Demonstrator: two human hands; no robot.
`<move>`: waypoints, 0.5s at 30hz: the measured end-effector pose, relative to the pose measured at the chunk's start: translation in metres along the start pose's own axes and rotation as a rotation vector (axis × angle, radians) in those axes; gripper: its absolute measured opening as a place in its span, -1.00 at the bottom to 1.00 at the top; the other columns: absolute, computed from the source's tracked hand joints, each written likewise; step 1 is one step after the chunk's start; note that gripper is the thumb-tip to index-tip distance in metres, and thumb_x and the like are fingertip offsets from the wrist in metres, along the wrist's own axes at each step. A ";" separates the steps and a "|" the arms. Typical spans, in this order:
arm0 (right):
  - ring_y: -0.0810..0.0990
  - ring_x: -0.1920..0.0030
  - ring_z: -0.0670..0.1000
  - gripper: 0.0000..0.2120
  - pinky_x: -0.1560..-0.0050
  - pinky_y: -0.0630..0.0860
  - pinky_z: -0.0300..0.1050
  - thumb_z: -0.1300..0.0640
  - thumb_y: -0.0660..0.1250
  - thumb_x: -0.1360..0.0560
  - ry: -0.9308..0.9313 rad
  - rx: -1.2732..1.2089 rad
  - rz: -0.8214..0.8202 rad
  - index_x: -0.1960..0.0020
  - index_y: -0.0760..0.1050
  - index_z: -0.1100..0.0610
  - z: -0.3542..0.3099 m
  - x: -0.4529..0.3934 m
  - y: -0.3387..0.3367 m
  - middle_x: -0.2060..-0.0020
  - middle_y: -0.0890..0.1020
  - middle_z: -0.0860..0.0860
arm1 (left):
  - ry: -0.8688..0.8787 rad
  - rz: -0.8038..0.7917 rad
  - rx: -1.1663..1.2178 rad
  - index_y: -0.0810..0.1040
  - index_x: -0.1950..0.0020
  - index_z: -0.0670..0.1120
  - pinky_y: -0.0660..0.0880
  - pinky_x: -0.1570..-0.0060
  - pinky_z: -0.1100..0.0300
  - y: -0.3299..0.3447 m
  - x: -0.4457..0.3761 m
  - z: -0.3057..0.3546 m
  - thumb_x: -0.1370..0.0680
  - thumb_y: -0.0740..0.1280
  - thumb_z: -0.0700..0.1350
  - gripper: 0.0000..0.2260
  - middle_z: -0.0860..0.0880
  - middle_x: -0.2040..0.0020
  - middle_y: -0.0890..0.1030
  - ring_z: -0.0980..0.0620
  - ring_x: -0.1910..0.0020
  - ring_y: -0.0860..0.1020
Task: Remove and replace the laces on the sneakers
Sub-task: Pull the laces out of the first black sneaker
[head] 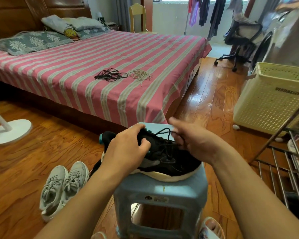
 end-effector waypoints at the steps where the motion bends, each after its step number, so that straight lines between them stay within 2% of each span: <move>1: 0.31 0.39 0.00 -0.60 0.23 0.24 -0.07 -0.14 0.34 -0.57 -0.008 0.159 -0.042 0.33 0.57 0.10 -0.002 0.000 0.003 0.45 0.37 0.04 | 0.003 0.000 -0.003 0.47 -0.43 0.09 0.42 0.03 0.21 0.000 0.000 0.000 -0.60 0.30 -0.04 -0.61 0.08 -0.18 0.62 0.08 -0.11 0.56; 2: 0.31 0.36 0.04 -0.67 0.19 0.25 -0.06 -0.06 0.36 -0.57 -0.046 0.190 -0.074 0.27 0.64 0.11 -0.007 0.001 0.007 0.43 0.37 0.07 | 0.004 -0.001 -0.007 0.48 -0.43 0.09 0.42 0.04 0.21 0.000 0.000 0.000 -0.60 0.31 -0.04 -0.61 0.07 -0.17 0.63 0.07 -0.10 0.56; 3: 0.33 0.33 0.06 -0.75 0.14 0.27 -0.05 0.03 0.35 -0.57 -0.101 0.048 -0.086 0.21 0.68 0.10 -0.014 0.002 0.008 0.41 0.38 0.09 | 0.001 -0.004 -0.009 0.48 -0.43 0.09 0.42 0.04 0.20 0.000 -0.001 -0.002 -0.59 0.31 -0.03 -0.61 0.07 -0.16 0.63 0.07 -0.08 0.56; 4: 0.37 0.34 0.04 -0.78 0.09 0.31 -0.06 0.12 0.34 -0.57 -0.159 -0.263 -0.052 0.20 0.68 0.10 -0.023 0.003 0.001 0.42 0.41 0.07 | -0.009 -0.008 -0.005 0.48 -0.44 0.10 0.42 0.05 0.19 0.000 -0.002 -0.004 -0.59 0.31 -0.02 -0.61 0.06 -0.14 0.63 0.08 -0.05 0.55; 6: 0.49 0.31 -0.07 -0.79 0.00 0.42 -0.13 0.18 0.32 -0.56 -0.269 -1.042 -0.021 0.19 0.65 0.15 -0.034 0.006 -0.026 0.36 0.51 -0.02 | -0.042 -0.013 0.020 0.48 -0.44 0.11 0.40 0.12 0.21 -0.001 -0.004 -0.011 -0.60 0.30 0.00 -0.61 0.06 -0.05 0.62 0.10 0.04 0.52; 7: 0.48 0.31 -0.11 -0.79 0.05 0.48 -0.17 0.17 0.30 -0.58 -0.289 -1.242 -0.038 0.15 0.64 0.20 -0.035 0.010 -0.035 0.32 0.52 -0.04 | -0.053 -0.017 0.033 0.48 -0.43 0.11 0.39 0.17 0.23 -0.001 -0.004 -0.013 -0.60 0.30 0.00 -0.61 0.07 0.02 0.60 0.09 0.07 0.52; 8: 0.44 0.34 -0.15 -0.79 0.20 0.48 -0.22 0.14 0.28 -0.58 -0.269 -1.278 -0.080 0.07 0.63 0.24 -0.034 0.013 -0.037 0.31 0.50 -0.06 | -0.057 -0.022 0.037 0.48 -0.43 0.11 0.38 0.22 0.26 -0.001 -0.005 -0.013 -0.60 0.31 0.01 -0.61 0.07 0.08 0.57 0.09 0.10 0.52; 10: 0.30 0.49 -0.17 -0.74 0.48 0.26 -0.31 0.08 0.29 -0.54 -0.144 -0.961 -0.115 -0.13 0.54 0.24 -0.022 0.014 -0.032 0.37 0.44 -0.07 | -0.041 -0.027 0.008 0.47 -0.44 0.12 0.35 0.25 0.28 0.000 -0.003 -0.009 -0.60 0.31 0.00 -0.60 0.10 0.09 0.54 0.10 0.12 0.50; 11: 0.24 0.57 -0.17 -0.70 0.54 0.17 -0.32 0.10 0.30 -0.52 -0.117 -0.785 -0.070 -0.20 0.50 0.21 -0.016 0.014 -0.035 0.41 0.42 -0.06 | -0.031 -0.025 -0.008 0.46 -0.45 0.11 0.35 0.22 0.26 0.000 -0.002 -0.006 -0.60 0.31 -0.01 -0.60 0.11 0.04 0.55 0.10 0.09 0.50; 12: 0.20 0.61 -0.17 -0.68 0.57 0.12 -0.33 0.13 0.30 -0.51 -0.145 -0.750 -0.009 -0.25 0.47 0.17 -0.015 0.013 -0.044 0.43 0.42 -0.06 | -0.025 -0.023 -0.016 0.46 -0.46 0.10 0.37 0.16 0.23 0.000 -0.002 -0.004 -0.60 0.31 -0.01 -0.60 0.11 -0.01 0.57 0.10 0.05 0.51; 13: 0.18 0.63 -0.16 -0.70 0.58 0.11 -0.34 0.16 0.29 -0.52 -0.217 -0.826 0.078 -0.25 0.48 0.14 -0.017 0.013 -0.056 0.43 0.43 -0.07 | -0.024 -0.027 -0.014 0.46 -0.46 0.09 0.38 0.13 0.21 0.001 -0.002 -0.002 -0.61 0.30 -0.01 -0.60 0.09 -0.05 0.60 0.09 0.03 0.52; 15: 0.18 0.59 -0.17 -0.82 0.55 0.13 -0.33 0.18 0.21 -0.62 -0.423 -1.019 0.248 -0.18 0.51 0.09 -0.024 0.017 -0.079 0.40 0.45 -0.08 | -0.025 -0.042 0.004 0.47 -0.45 0.09 0.37 0.21 0.22 0.002 -0.002 0.000 -0.61 0.30 -0.01 -0.61 0.10 0.03 0.59 0.09 0.10 0.53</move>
Point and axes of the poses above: each hand's wrist, its own x-axis away from the middle knuckle, its own y-axis out of the palm, z = x × y, the point moved 8 cm from there along -x, towards the middle knuckle
